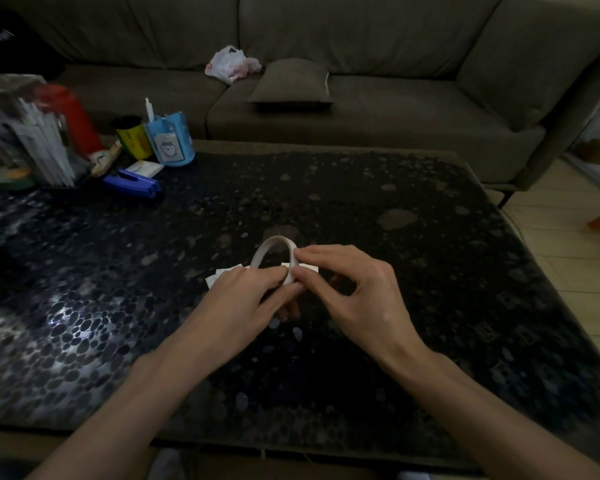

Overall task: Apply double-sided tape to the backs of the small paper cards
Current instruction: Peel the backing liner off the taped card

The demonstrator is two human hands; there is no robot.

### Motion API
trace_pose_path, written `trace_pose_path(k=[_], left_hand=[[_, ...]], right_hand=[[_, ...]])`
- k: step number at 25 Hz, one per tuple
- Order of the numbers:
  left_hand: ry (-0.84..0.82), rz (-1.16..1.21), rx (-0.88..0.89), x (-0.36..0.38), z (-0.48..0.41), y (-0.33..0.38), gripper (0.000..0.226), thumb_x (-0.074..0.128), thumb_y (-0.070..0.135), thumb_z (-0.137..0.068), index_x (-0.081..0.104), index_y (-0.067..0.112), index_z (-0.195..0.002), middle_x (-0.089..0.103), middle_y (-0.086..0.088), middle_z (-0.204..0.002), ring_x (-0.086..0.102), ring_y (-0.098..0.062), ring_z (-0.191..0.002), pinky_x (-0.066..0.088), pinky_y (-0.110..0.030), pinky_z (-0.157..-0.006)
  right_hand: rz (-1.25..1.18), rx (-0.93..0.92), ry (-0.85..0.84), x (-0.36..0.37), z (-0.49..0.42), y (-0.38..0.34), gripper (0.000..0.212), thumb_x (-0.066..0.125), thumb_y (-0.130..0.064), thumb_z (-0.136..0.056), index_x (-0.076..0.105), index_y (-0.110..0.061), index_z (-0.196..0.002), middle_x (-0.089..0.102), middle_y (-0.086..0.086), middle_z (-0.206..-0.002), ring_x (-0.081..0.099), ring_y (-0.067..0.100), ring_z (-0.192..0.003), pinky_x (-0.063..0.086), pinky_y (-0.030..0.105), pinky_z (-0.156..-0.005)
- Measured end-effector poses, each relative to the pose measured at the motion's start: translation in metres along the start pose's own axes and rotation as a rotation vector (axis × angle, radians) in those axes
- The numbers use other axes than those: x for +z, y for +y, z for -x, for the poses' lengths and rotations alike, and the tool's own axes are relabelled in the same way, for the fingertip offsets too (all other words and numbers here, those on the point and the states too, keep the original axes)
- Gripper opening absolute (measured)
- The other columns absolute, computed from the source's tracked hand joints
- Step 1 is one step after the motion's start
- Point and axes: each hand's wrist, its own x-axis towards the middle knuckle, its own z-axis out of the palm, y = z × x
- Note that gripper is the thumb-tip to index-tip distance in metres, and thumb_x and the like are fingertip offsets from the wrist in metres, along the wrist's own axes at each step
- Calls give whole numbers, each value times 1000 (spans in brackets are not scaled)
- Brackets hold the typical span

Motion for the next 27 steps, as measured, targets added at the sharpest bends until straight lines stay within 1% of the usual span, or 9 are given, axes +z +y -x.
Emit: trace_pose_path(k=[3,6,10,12,15,18,22,25,27], left_hand=[[0,20,-21,-2,1,1,27,48,47,-100,65,34,-84,68,15,-69,67,-4,-66,48,-16,-62],[14,79,-15,-2,0,1,37,40,56,-97,65,29,-90,63,12,-70,62,-8,-63,44,-20,-56],[-42,152,-52,4,2,-2,28,36,39,-111,60,30,-101,61,-1,-78,57,-23,-70,47,-44,-62],[-66,139,-45,5,2,-3,27,37,32,-112,57,33,-94,59,5,-76,56,-18,-69,46,-38,-60],[-32,84,-18,2,0,-1,34,40,28,-111,59,29,-83,58,15,-70,57,-10,-65,41,-18,-59],[-7,102,-3,0,-1,1,34,43,26,-111,61,23,-82,61,18,-70,60,-8,-62,40,-13,-58],[3,90,-2,0,-2,2,33,43,26,-110,58,22,-82,59,11,-70,59,-12,-65,40,-18,-59],[0,82,20,-1,-7,3,31,43,25,-111,57,23,-84,60,8,-73,59,-15,-70,45,-27,-64],[-17,63,39,-5,-12,4,30,42,25,-111,57,24,-85,61,6,-75,60,-17,-74,50,-38,-68]], right_hand=[[-3,7,-35,0,0,-1,31,66,-35,-93,77,-26,-120,73,-12,-124,64,-1,-116,56,26,-95],[-36,28,-50,0,-2,1,29,67,-31,-94,78,-25,-120,72,-13,-124,63,-3,-117,55,23,-96],[-111,78,-45,0,-3,2,24,73,-29,-92,78,-27,-114,70,-20,-116,65,-4,-110,56,21,-87],[-114,94,-43,0,-4,3,23,73,-33,-89,77,-28,-112,69,-22,-112,65,-4,-108,57,23,-86],[-144,106,0,1,-4,5,17,79,-30,-89,76,-27,-105,69,-19,-108,68,2,-103,59,27,-79],[-150,106,46,2,-4,5,20,82,-32,-87,75,-29,-105,64,-17,-113,67,5,-103,59,23,-77],[-131,123,52,3,-5,4,40,81,-36,-86,68,-34,-124,57,-18,-123,66,1,-103,57,16,-79],[-86,97,58,3,-5,6,31,78,-33,-89,75,-29,-120,63,-17,-120,65,-4,-105,54,12,-82],[-89,88,94,2,-6,5,26,79,-30,-90,77,-27,-116,67,-17,-117,66,-4,-103,54,14,-81]])
